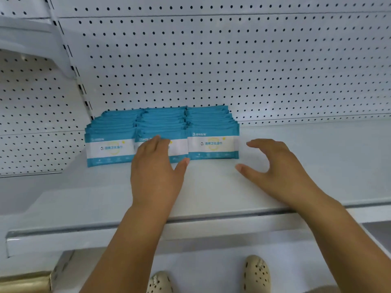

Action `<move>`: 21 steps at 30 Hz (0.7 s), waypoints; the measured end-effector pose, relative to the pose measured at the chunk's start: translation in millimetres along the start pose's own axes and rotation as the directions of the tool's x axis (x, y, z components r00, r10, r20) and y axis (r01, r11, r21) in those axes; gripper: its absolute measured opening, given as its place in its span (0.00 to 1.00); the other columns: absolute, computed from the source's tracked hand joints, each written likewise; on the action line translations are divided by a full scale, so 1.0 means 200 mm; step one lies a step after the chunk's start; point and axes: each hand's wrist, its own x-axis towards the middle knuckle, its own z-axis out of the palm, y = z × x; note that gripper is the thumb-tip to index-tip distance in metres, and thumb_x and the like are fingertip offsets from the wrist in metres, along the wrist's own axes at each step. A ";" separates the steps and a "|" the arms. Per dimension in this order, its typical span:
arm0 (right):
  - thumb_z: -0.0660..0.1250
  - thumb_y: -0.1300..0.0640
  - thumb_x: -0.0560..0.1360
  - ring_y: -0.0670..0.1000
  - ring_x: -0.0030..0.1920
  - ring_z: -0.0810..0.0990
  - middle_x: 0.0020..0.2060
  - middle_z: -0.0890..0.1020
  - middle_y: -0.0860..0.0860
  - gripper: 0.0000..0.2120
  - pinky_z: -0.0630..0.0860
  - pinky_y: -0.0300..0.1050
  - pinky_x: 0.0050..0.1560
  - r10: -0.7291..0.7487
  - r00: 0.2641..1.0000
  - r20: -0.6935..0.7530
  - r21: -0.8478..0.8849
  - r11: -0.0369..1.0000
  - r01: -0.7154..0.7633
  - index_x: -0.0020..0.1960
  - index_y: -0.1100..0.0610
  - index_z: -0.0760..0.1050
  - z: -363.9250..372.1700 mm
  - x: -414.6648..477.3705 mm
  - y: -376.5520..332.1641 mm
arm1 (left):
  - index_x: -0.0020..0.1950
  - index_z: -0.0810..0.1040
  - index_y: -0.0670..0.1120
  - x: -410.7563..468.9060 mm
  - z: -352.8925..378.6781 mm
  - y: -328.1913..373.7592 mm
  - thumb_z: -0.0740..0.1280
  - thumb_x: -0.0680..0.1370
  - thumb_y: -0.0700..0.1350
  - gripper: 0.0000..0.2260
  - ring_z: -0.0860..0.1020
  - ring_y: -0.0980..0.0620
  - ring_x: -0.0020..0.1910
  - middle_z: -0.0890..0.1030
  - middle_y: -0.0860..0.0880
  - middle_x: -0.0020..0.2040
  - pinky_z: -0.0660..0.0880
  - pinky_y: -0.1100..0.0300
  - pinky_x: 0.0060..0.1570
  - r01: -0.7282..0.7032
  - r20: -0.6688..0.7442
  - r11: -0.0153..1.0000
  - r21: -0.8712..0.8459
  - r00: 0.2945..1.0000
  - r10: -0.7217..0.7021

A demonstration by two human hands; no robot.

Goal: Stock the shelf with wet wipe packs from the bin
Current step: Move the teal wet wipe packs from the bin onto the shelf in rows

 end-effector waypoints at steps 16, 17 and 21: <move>0.69 0.42 0.76 0.47 0.71 0.69 0.69 0.75 0.46 0.28 0.64 0.37 0.64 0.236 0.955 -0.182 -0.195 0.943 -0.270 0.73 0.51 0.70 -0.77 -0.57 0.60 | 0.75 0.68 0.53 -0.34 0.28 1.02 0.66 0.78 0.61 0.28 0.65 0.55 0.73 0.69 0.54 0.74 0.62 0.59 0.69 -0.397 0.226 0.820 -0.412 0.828 0.514; 0.70 0.42 0.76 0.48 0.71 0.69 0.69 0.75 0.47 0.28 0.63 0.37 0.63 0.258 0.947 -0.193 -0.206 0.933 -0.296 0.73 0.51 0.71 -0.83 -0.62 0.64 | 0.76 0.67 0.54 -0.39 0.30 1.10 0.66 0.78 0.62 0.28 0.65 0.55 0.73 0.69 0.55 0.74 0.62 0.60 0.68 -0.401 0.242 0.803 -0.441 0.808 0.537; 0.72 0.43 0.75 0.49 0.67 0.74 0.66 0.79 0.49 0.27 0.67 0.39 0.65 0.392 0.888 -0.240 -0.227 0.867 -0.443 0.70 0.52 0.74 -1.00 -0.87 0.81 | 0.77 0.65 0.55 -0.58 0.36 1.38 0.65 0.78 0.62 0.30 0.65 0.55 0.73 0.69 0.54 0.74 0.64 0.59 0.67 -0.419 0.291 0.731 -0.539 0.721 0.628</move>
